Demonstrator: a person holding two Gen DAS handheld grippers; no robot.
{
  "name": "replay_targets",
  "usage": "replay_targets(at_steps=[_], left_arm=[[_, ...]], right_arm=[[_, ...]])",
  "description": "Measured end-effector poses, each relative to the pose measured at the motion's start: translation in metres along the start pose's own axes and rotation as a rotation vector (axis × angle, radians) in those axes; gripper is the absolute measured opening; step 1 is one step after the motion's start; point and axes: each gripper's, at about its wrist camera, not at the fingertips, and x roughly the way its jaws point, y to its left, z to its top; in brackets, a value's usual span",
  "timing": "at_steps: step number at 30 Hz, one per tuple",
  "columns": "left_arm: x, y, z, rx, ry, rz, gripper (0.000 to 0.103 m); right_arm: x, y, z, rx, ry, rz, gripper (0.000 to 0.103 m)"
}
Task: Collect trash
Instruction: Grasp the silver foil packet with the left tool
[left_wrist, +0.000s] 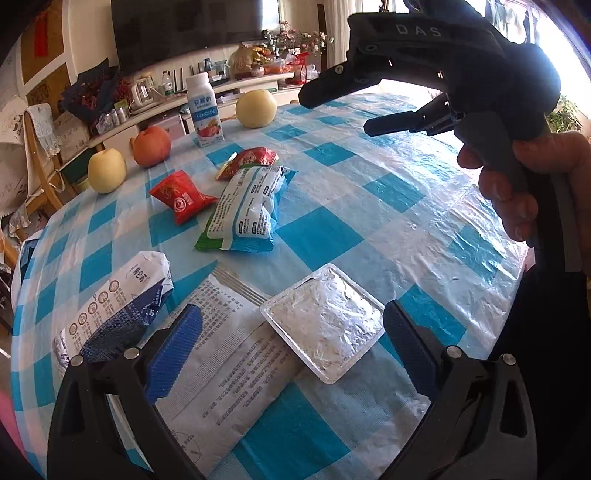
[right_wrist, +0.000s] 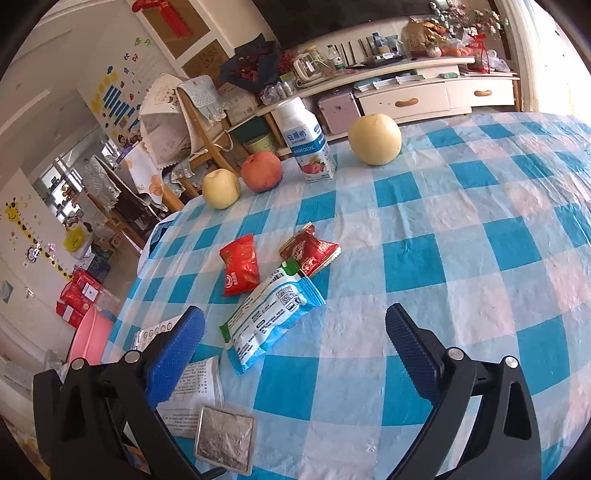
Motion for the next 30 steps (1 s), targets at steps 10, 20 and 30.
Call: replay_targets(at_steps=[10,20,30], left_arm=[[0.018,-0.040,0.006,-0.031,0.032,0.062,0.099],[0.031,-0.045,0.017,-0.181,0.036,0.153,0.086],[0.035,-0.040,0.020,-0.238,-0.003,0.142,0.064]], right_arm=[[0.039,-0.009,0.019,0.002,0.050,-0.013,0.097],[0.085,0.005,0.033,-0.173,0.076,-0.112,0.097],[0.122,0.013,0.042,-0.347,0.128,-0.183,0.097]])
